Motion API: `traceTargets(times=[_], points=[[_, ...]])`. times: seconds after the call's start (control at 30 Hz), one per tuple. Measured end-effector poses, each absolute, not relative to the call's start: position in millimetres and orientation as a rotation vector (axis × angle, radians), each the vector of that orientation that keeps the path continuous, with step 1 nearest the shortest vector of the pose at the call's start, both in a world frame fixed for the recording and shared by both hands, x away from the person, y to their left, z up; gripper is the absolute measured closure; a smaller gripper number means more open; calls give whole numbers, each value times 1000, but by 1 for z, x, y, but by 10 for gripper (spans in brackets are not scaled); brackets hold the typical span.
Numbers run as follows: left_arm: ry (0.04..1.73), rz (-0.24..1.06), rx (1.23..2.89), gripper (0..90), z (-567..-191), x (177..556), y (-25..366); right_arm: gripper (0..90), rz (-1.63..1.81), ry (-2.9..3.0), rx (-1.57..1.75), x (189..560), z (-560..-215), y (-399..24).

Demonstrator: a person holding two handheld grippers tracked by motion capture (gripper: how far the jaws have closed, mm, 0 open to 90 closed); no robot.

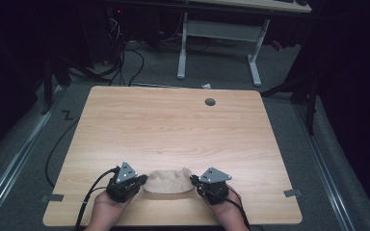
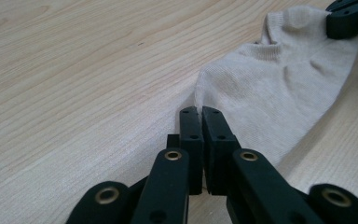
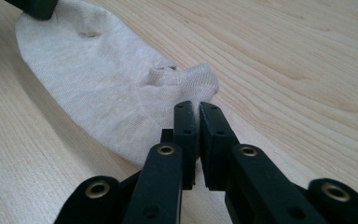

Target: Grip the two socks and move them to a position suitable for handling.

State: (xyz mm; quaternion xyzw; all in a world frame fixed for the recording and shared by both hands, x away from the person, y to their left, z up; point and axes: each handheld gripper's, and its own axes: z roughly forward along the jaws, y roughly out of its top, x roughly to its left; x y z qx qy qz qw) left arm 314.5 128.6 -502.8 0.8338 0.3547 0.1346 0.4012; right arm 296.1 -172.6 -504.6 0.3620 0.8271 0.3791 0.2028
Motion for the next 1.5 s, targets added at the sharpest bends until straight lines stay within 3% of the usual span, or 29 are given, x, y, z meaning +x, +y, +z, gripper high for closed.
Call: traceTargets(times=[0.77, 1.0, 1.27, 1.5], points=[[914, 328, 2190, 853, -517, 320, 124, 810, 966, 2397, 1057, 304, -519, -172], [904, 327, 2128, 724, -508, 321, 130, 720, 1024, 2345, 1066, 303, -513, -174], [912, 362, 2064, 569, -501, 327, 141, 686, 1081, 2248, 1082, 304, -507, -180], [941, 385, 2006, 521, -494, 330, 153, 677, 1094, 2213, 1102, 306, -507, -185]])
